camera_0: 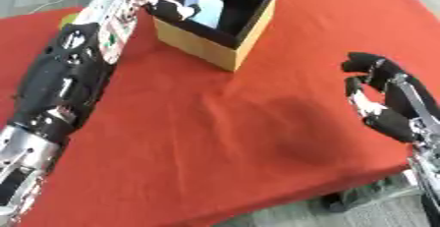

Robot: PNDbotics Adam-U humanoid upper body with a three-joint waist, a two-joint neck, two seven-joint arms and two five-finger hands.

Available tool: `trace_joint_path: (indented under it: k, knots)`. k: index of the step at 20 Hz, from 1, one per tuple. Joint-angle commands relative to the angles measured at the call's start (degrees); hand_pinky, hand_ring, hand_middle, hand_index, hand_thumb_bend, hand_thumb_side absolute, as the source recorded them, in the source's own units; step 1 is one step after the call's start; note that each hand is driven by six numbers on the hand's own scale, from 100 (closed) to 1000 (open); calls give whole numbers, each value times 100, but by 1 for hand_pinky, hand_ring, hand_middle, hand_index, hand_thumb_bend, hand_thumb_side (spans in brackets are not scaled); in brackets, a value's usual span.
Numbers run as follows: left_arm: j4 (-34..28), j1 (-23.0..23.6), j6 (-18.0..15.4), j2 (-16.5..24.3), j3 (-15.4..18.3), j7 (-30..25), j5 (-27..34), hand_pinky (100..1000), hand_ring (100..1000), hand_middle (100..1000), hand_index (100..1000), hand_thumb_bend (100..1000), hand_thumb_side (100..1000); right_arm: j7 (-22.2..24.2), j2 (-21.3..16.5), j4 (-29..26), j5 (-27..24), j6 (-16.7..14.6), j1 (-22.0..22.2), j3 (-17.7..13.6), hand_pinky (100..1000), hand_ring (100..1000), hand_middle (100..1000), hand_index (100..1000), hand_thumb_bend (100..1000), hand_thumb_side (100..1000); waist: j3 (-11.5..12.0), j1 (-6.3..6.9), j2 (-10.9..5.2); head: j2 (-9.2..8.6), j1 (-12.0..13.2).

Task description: Pick up objects on the table and place them in the box.

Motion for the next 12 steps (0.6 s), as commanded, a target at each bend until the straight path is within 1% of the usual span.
trace_joint_path:
  k: [1,3,4,5,6,7,9,12]
  knots:
    - [-122,-86,110,61,103,428,61,782,839,900,943,849,455,23,-70,-93,-42,-7,-54,4,725,801,729,859,100,449,18,-22,-89,26,-1]
    - [-242,-74,182,133,118,703,276,773,825,881,932,817,426,22,-69,-92,-40,-9,-46,-3,725,800,729,859,100,450,55,-27,-103,26,-20]
    - [-305,-65,212,180,105,771,388,773,825,881,932,817,426,19,-69,-91,-39,-9,-41,-8,725,800,729,859,100,450,72,-30,-110,26,-30]
    - [-349,-58,237,213,87,800,473,754,799,856,927,740,408,16,-69,-91,-38,-8,-38,-11,725,800,729,859,100,451,83,-31,-114,26,-37]
    - [-415,-34,263,318,83,750,610,752,797,855,927,735,409,6,-70,-87,-36,-4,-25,-25,725,800,729,859,100,452,129,-37,-132,26,-67]
    - [-495,0,301,444,80,640,774,751,793,845,919,690,394,-5,-74,-80,-30,0,-9,-38,726,800,729,859,100,453,176,-43,-148,26,-98]
    - [-652,73,394,718,66,301,1047,755,790,829,916,650,388,-21,-81,-70,-16,4,21,-56,726,800,729,860,100,456,258,-51,-173,26,-146]
    - [-738,181,466,1101,120,-382,1212,756,782,815,923,607,383,-45,-89,-61,2,6,61,-87,727,800,729,860,100,458,353,-59,-202,26,-199]
